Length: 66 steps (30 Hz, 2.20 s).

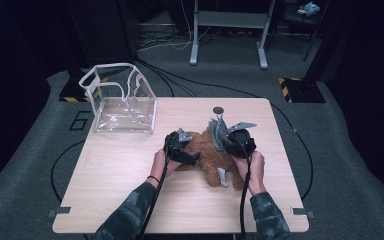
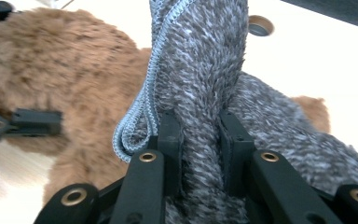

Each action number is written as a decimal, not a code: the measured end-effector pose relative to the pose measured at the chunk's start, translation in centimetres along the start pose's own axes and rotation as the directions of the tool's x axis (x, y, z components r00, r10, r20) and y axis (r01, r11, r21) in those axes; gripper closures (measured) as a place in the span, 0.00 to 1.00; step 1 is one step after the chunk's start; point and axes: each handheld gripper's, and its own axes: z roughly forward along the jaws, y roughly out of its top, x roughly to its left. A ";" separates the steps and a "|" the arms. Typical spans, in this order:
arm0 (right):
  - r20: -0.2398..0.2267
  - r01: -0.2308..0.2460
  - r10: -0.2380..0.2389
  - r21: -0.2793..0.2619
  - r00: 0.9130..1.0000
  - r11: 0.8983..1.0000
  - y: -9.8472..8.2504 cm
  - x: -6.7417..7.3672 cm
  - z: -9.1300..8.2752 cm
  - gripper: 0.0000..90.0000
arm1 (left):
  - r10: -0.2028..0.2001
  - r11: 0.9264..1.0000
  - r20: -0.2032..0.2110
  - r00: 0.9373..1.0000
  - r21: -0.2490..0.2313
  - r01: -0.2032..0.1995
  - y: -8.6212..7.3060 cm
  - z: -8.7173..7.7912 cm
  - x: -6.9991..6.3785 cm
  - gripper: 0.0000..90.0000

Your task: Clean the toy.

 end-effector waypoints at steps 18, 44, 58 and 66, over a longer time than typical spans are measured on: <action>0.090 -0.129 0.128 0.003 0.988 0.992 -2.7 -4.2 -1.4 0.82 | -0.021 1.000 0.010 1.000 0.000 0.021 0.0 0.1 0.2 0.06; -0.076 0.112 -0.111 0.002 0.991 0.994 0.9 7.0 2.2 0.82 | -0.017 1.000 0.009 1.000 0.010 0.017 0.0 0.1 0.3 0.06; -0.020 0.013 -0.014 -0.014 1.000 1.000 -2.2 1.9 -1.2 0.82 | -0.017 1.000 0.017 1.000 -0.001 0.017 0.0 0.1 0.4 0.06; 0.037 -0.057 0.057 -0.011 0.998 0.998 -4.4 -1.3 -2.0 0.82 | -0.020 1.000 0.012 1.000 0.000 0.020 0.1 0.2 0.2 0.06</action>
